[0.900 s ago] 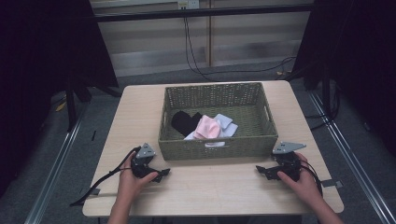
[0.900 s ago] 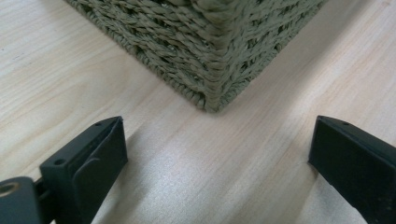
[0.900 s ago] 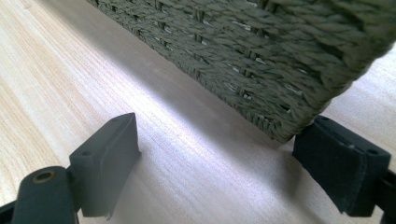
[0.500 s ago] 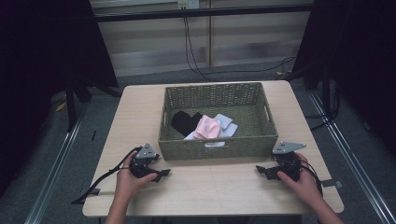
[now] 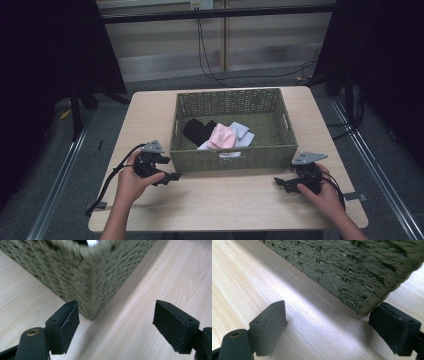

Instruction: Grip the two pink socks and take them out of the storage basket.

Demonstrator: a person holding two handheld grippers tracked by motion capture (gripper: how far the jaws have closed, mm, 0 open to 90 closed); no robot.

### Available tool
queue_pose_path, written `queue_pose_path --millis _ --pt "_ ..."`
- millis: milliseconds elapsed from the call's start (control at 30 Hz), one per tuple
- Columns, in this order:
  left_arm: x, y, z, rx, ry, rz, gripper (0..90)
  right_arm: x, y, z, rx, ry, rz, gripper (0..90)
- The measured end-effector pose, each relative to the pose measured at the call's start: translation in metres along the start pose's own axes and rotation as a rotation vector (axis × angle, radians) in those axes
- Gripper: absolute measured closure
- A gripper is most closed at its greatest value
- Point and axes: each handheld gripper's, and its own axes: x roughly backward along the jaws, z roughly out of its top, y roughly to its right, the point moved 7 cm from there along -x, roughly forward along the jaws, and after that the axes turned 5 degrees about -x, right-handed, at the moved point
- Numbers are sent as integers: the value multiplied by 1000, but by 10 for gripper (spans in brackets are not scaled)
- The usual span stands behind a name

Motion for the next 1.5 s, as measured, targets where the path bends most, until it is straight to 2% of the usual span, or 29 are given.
queue_pose_path --millis 67,233,333,433,667,733,900,967,1000,1033,1200,1233,1267,1400,1467,1500 --pt "5 0 4 0 -23 -10 210 0 0 0 -3 -2 -1 137" --pt "11 -1 11 15 -24 -27 209 0 0 0 -3 0 1 137" --pt "14 -1 14 17 -31 -22 209 0 0 0 -3 0 1 137" --pt "20 -2 20 28 -38 -41 209 0 0 0 -2 -1 1 137" --pt "34 -3 34 29 -39 -34 209 0 0 0 -2 0 1 137" --pt "40 -3 40 22 -63 -26 210 0 0 0 -2 -1 1 137" --pt "50 -4 52 31 -68 -30 211 0 0 0 -2 -1 1 137" --pt "51 -5 55 29 -68 -31 211 0 0 0 -2 0 1 137" --pt "51 -5 58 42 -60 -28 211 0 0 0 -2 0 1 137" --pt "52 -6 61 30 -66 -31 214 0 0 0 -2 -1 1 137" --pt "47 -6 74 44 -81 -39 214 0 0 0 -2 -1 -1 137" --pt "47 -7 76 18 -97 -39 214 0 0 0 -2 -1 -1 137" --pt "46 -6 80 27 -88 -37 214 0 0 0 -2 -1 -1 137" --pt "45 -8 93 9 -99 -32 217 0 0 0 -2 -2 0 137" --pt "43 -7 99 25 -86 -28 218 0 0 0 -2 -2 0 137" --pt "43 -8 101 11 -97 -28 218 0 0 0 -2 -2 0 137"
